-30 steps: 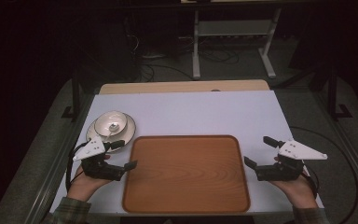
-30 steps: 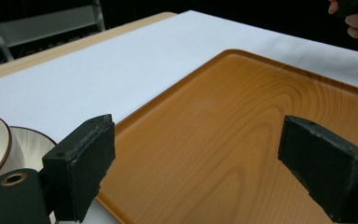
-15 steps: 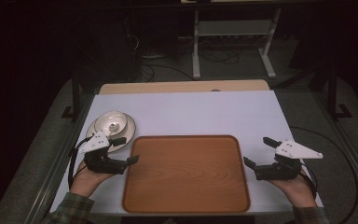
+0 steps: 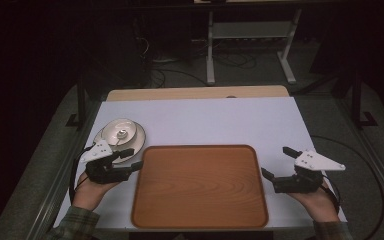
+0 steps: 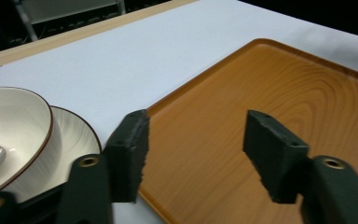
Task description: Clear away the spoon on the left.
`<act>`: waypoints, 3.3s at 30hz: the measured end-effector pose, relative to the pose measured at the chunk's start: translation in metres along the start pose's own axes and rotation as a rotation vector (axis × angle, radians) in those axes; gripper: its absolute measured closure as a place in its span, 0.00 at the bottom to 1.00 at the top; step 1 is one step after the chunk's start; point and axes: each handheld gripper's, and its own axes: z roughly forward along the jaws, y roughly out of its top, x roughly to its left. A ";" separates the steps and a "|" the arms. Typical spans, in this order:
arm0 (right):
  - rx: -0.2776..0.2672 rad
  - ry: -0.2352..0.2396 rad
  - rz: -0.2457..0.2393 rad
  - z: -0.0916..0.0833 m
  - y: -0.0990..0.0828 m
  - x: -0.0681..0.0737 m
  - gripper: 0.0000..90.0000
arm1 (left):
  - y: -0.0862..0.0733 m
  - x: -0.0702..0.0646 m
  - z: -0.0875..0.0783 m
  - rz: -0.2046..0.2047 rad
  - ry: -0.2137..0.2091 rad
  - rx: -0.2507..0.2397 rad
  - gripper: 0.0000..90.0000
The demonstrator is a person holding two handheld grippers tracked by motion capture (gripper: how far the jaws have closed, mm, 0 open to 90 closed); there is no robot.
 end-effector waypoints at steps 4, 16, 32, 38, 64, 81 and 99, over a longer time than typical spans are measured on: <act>-0.002 -0.004 0.003 0.001 0.000 -0.001 0.02 | -0.002 -0.002 -0.007 -0.023 0.016 0.001 0.66; 0.010 -0.003 -0.006 0.001 -0.001 0.002 0.02 | -0.018 0.011 -0.030 -0.066 0.062 0.020 0.99; 0.024 -0.008 -0.003 0.001 -0.004 -0.001 0.02 | -0.026 0.037 -0.015 -0.067 0.053 0.023 1.00; 0.023 -0.006 -0.004 0.002 -0.004 -0.001 0.02 | -0.032 0.046 -0.009 -0.066 0.074 0.033 1.00; 0.023 -0.013 -0.005 0.002 -0.004 -0.001 0.02 | -0.029 0.066 -0.009 -0.105 0.181 -0.031 1.00; 0.033 -0.014 -0.003 0.002 -0.005 0.000 0.02 | -0.030 0.075 -0.023 -0.148 0.259 -0.053 1.00; 0.028 -0.016 0.009 -0.007 -0.011 0.000 0.02 | -0.016 0.083 -0.022 -0.127 0.324 -0.059 1.00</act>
